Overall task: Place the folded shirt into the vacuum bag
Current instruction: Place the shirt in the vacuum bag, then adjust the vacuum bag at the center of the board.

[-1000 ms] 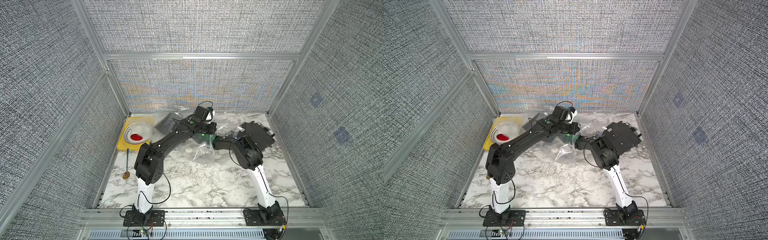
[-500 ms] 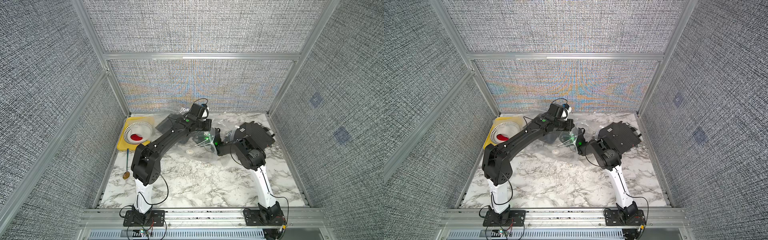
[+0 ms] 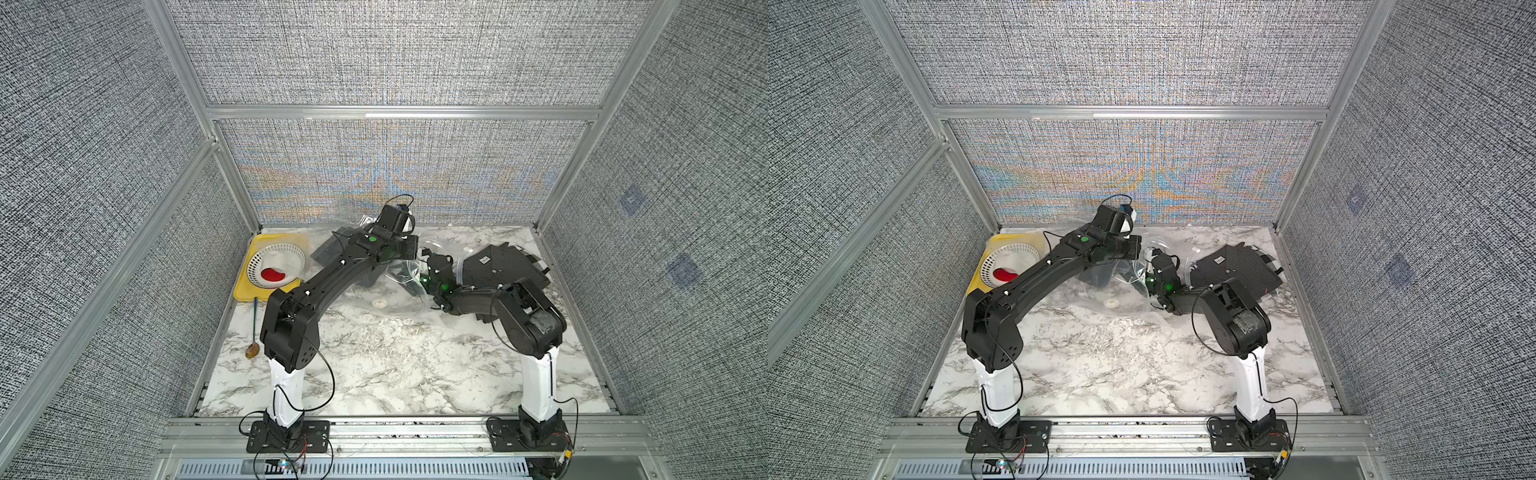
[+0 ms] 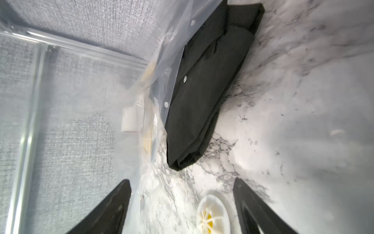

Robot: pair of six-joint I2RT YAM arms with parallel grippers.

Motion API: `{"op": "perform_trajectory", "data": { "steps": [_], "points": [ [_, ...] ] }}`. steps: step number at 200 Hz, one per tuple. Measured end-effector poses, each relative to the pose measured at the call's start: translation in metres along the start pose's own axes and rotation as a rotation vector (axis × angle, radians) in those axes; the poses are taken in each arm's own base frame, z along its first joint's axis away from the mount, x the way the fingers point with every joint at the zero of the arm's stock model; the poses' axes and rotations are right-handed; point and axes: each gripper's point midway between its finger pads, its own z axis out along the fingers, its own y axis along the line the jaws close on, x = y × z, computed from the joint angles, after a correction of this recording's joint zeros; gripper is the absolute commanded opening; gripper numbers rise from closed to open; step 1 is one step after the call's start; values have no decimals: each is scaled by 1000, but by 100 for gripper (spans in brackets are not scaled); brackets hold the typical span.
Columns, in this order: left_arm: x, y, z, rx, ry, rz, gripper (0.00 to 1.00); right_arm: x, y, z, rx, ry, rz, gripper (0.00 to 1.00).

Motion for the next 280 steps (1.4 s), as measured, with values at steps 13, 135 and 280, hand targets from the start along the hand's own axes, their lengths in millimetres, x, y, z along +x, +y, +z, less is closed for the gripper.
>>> {"op": "perform_trajectory", "data": {
  "steps": [13,135,280],
  "points": [
    [-1,0,-1,-3,-2,4,0,5,-2,-10,20,8,-38,82],
    [14,11,18,-34,60,6,0,37,-16,-107,142,-17,-217,84],
    [35,23,30,-51,114,4,0,-16,-55,-218,262,-195,-200,84]
  ]
}}
